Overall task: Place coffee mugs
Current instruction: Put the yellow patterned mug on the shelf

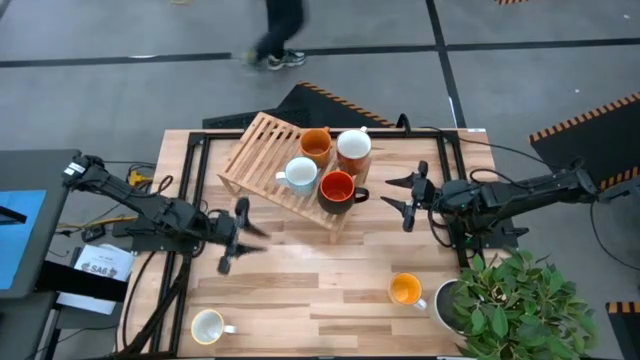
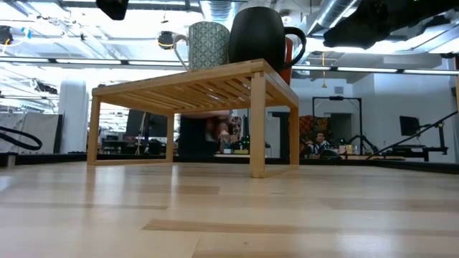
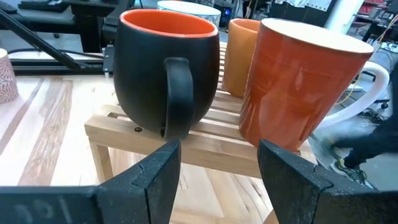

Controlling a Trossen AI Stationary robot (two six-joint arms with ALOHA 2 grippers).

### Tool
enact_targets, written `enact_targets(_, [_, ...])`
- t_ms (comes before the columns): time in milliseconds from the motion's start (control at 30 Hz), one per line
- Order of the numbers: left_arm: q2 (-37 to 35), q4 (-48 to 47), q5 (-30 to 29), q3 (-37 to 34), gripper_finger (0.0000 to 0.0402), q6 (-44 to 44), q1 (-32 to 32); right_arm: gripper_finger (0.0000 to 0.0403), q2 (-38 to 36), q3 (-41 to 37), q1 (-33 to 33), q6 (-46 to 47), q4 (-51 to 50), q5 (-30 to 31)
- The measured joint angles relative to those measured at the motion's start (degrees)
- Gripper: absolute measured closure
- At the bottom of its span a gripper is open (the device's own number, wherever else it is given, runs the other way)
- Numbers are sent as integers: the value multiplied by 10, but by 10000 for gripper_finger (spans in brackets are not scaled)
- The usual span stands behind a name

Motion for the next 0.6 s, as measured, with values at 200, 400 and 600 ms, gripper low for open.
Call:
enact_targets(200, [84, -236, 18, 134, 281, -146, -84, 163, -1, 0, 0, -2, 2, 0])
enact_targets(400, [245, -450, -37, 312, 281, -301, -194, 163, -1, 0, 0, -2, 1, 0])
enact_targets(600, [410, -759, -36, 507, 281, -449, -260, 163, -1, 0, 0, -4, 1, 0])
